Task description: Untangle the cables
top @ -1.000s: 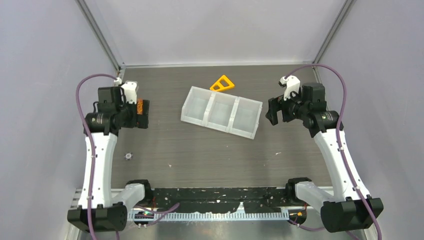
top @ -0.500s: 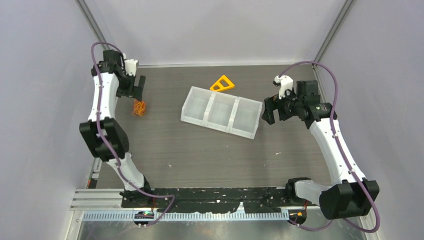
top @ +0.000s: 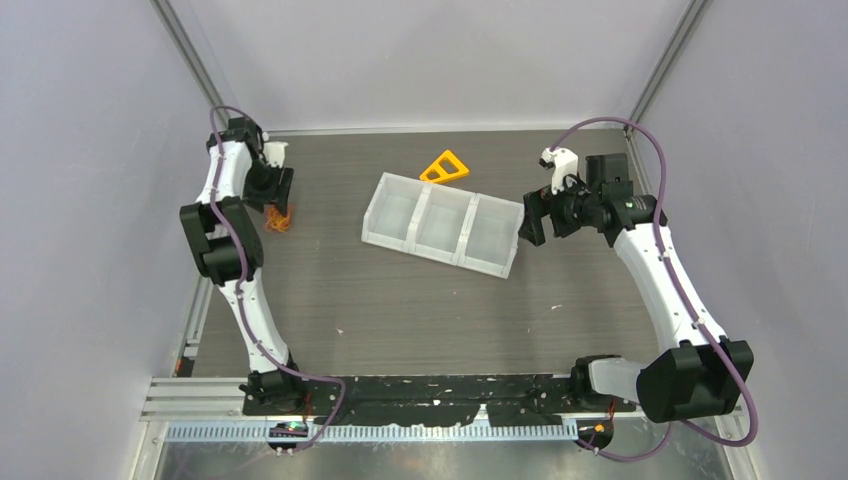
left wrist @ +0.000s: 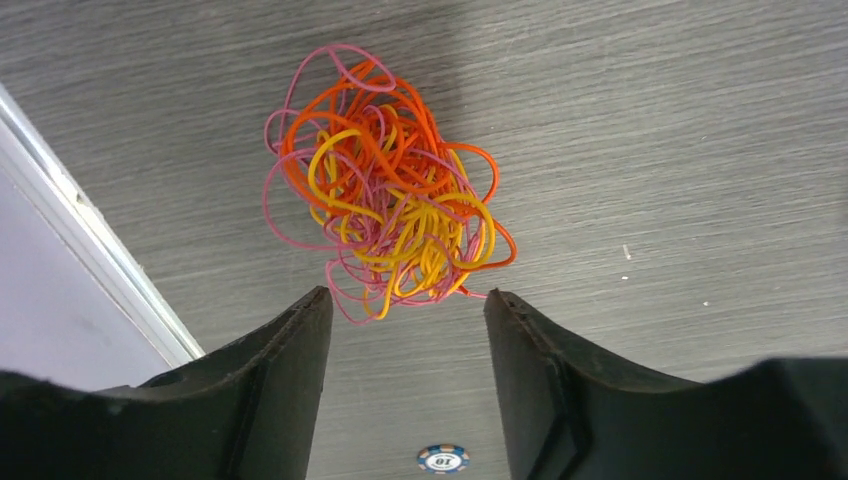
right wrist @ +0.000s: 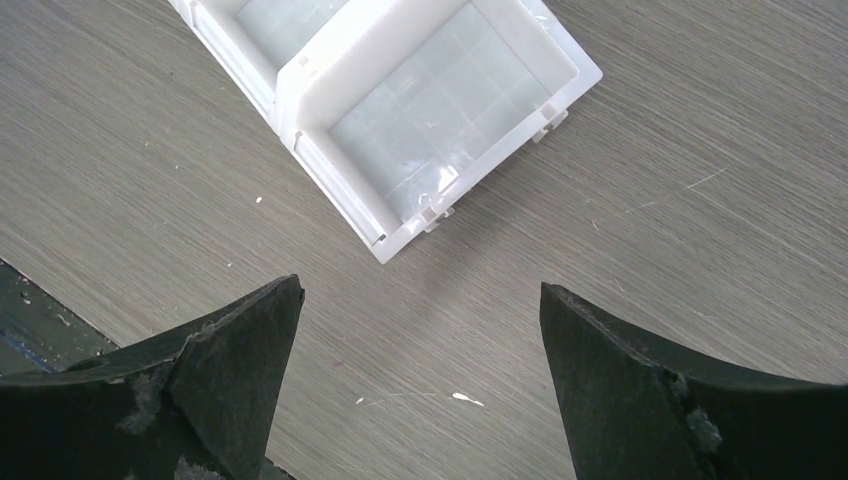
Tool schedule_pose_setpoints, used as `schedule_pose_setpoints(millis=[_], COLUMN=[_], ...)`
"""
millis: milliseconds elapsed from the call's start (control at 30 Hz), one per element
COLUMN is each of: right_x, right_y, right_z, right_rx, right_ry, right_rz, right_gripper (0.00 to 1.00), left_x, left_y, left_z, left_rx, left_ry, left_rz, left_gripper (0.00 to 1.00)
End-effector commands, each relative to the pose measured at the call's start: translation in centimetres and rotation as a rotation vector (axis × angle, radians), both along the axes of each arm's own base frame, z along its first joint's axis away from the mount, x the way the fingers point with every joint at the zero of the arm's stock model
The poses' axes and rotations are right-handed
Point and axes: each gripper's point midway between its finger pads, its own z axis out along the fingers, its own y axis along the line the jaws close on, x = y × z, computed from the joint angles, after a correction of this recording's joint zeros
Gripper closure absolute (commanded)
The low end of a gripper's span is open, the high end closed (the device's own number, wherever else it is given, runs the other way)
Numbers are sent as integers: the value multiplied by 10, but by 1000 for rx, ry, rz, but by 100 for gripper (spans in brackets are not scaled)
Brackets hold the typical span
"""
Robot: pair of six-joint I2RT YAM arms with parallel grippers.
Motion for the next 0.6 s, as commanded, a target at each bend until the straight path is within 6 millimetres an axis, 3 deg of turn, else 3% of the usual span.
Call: schedule_pose_setpoints(millis=[0,233,400,567], right_x=[7,7,6,6], right_y=[9,18,17,16], right_z=[25,31,35,37], right_rx=[23,66,56,46], right_ry=[-71,-66,-80,-84], right_rz=[37,53,57,58], right_gripper=[5,5,5,5], left_x=[9,9,20,16], left_y=[-7,-15,-16,-15], left_z=[6,-13,-11,-13], left_rx=[-42,-99,-148,-149], left_ry=[-36,2,-14,9], left_rz=[-2,28,96,150], left_gripper=[44,47,48,47])
